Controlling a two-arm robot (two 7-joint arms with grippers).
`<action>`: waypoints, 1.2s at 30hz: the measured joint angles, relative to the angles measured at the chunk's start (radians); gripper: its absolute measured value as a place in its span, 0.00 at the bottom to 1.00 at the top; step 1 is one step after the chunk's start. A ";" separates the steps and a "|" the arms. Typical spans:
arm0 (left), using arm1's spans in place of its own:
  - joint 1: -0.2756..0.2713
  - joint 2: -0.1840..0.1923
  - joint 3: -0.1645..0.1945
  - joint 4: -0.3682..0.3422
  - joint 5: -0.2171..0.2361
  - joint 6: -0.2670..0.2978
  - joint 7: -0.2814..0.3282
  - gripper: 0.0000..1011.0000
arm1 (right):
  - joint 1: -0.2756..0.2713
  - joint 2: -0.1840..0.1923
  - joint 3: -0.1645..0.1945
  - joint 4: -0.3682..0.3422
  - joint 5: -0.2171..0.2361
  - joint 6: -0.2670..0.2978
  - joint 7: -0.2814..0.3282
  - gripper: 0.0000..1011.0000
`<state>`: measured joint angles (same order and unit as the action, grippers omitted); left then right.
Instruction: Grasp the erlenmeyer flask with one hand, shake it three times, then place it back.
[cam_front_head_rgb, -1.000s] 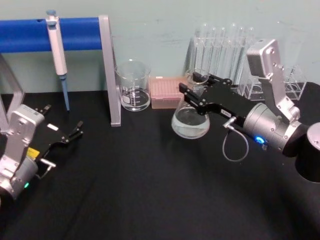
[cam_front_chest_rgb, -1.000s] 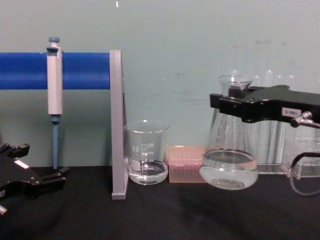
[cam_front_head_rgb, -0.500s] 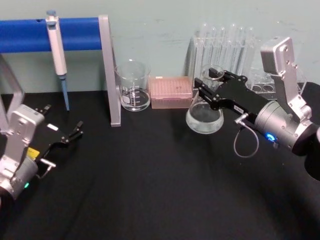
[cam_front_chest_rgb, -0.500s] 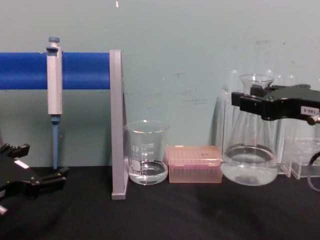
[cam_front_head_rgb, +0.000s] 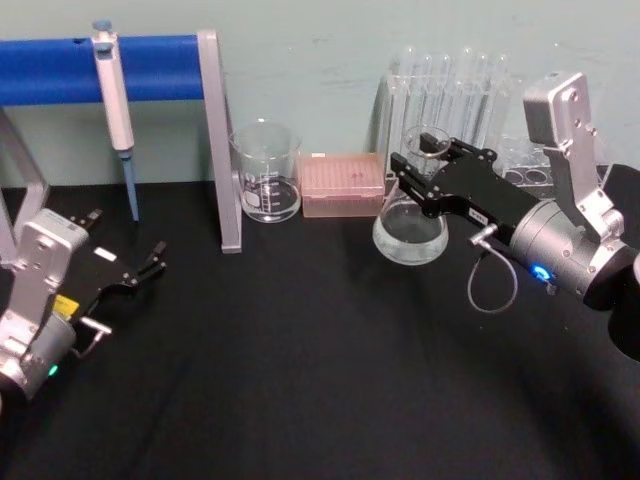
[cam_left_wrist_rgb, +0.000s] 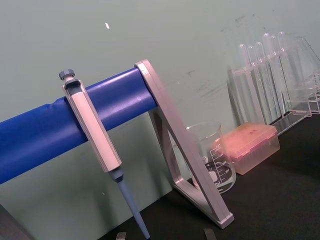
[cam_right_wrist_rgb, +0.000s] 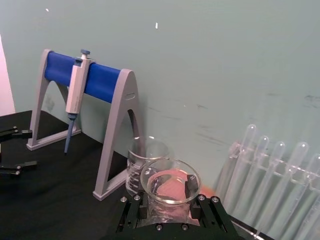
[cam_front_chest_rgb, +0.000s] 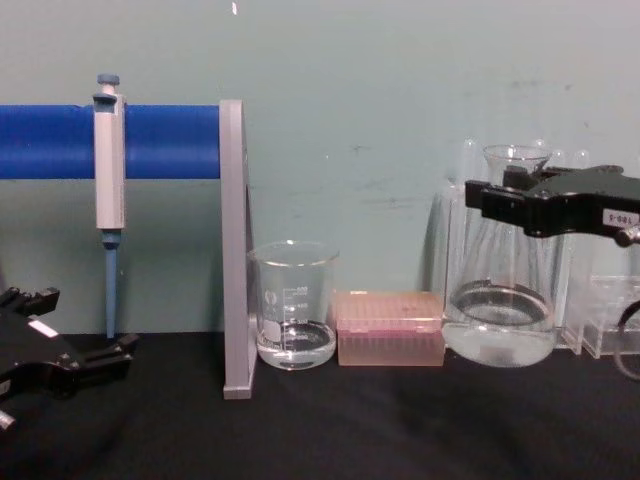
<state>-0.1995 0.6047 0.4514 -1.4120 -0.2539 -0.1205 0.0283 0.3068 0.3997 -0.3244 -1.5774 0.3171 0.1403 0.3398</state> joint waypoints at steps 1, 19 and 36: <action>0.000 0.000 0.000 0.000 0.000 0.000 0.000 0.99 | 0.000 -0.001 -0.001 -0.001 0.000 0.000 0.002 0.45; 0.000 0.000 0.000 0.000 0.000 0.000 0.000 0.99 | 0.001 -0.007 -0.050 -0.024 0.021 0.004 0.068 0.45; 0.000 0.000 0.000 0.000 0.000 0.000 0.000 0.99 | 0.009 0.008 -0.094 -0.034 0.057 0.003 0.104 0.45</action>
<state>-0.1996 0.6047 0.4514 -1.4120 -0.2539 -0.1205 0.0283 0.3155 0.4077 -0.4186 -1.6111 0.3742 0.1429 0.4442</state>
